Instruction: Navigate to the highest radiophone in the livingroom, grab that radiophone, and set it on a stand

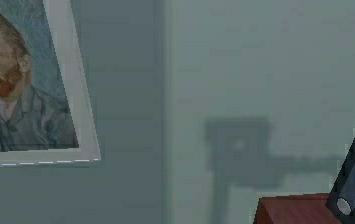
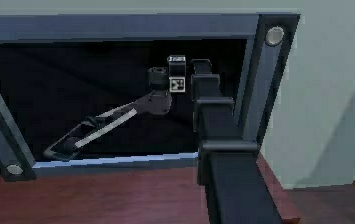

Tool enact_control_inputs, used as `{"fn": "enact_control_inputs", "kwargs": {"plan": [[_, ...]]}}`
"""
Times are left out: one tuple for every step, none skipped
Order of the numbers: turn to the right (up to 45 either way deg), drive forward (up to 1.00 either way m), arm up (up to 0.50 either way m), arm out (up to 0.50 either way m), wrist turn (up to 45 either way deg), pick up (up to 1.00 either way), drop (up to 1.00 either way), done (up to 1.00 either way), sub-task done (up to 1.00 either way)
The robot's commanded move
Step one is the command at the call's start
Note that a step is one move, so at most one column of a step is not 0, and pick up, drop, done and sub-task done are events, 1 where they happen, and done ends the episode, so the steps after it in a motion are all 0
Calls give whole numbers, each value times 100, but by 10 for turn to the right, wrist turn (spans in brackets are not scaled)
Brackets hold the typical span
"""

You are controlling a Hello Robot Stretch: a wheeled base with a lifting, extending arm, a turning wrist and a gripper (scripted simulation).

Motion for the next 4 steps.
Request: {"fn": "enact_control_inputs", "kwargs": {"plan": [[0, 0, 0, 0, 450, 0, 0, 0, 0], [0, 0, 0, 0, 0, 0, 100, 0, 0], [0, 0, 0, -10, 0, 0, 0, 0, 0], [0, 0, 0, 0, 0, 0, 0, 100, 0]]}}
